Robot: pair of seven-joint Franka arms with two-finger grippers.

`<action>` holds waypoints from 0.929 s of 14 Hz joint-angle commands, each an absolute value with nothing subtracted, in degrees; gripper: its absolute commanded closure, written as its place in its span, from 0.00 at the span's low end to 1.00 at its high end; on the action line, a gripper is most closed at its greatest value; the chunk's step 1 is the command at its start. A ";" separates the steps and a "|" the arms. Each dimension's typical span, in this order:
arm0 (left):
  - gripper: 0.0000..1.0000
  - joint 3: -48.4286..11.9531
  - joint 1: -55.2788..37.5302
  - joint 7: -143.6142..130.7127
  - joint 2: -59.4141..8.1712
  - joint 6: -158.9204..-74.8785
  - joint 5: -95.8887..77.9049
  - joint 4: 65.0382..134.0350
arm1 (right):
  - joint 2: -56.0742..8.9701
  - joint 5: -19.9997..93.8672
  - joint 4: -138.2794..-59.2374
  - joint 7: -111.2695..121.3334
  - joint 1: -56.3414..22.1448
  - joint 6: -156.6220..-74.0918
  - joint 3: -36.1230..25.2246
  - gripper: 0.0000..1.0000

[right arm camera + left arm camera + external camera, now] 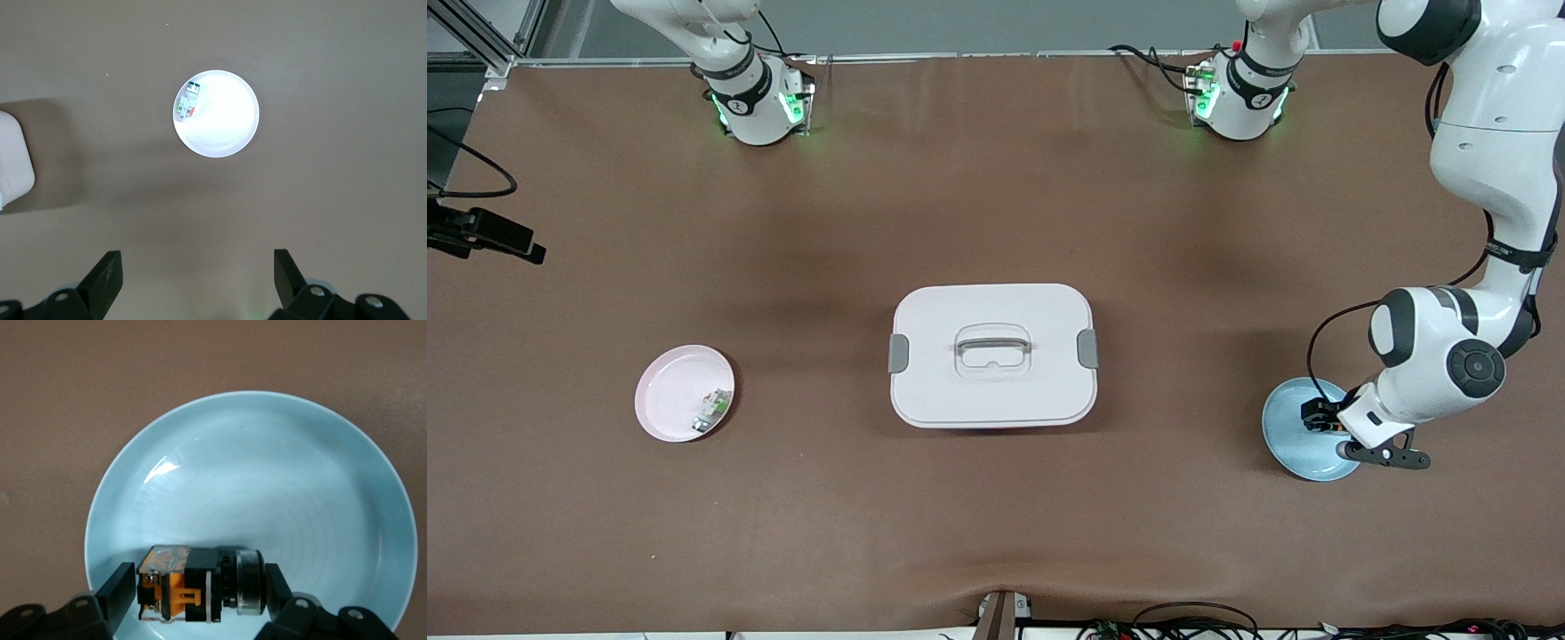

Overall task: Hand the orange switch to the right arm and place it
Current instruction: 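Lower the left gripper and grasp the orange-black switch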

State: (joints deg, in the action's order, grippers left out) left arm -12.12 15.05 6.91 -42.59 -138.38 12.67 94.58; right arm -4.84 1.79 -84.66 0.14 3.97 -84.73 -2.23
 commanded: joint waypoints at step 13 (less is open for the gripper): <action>1.00 -15.46 15.82 7.82 -38.69 -131.42 12.39 92.90 | -6.06 1.32 -83.50 0.00 4.31 -84.02 -1.41 0.00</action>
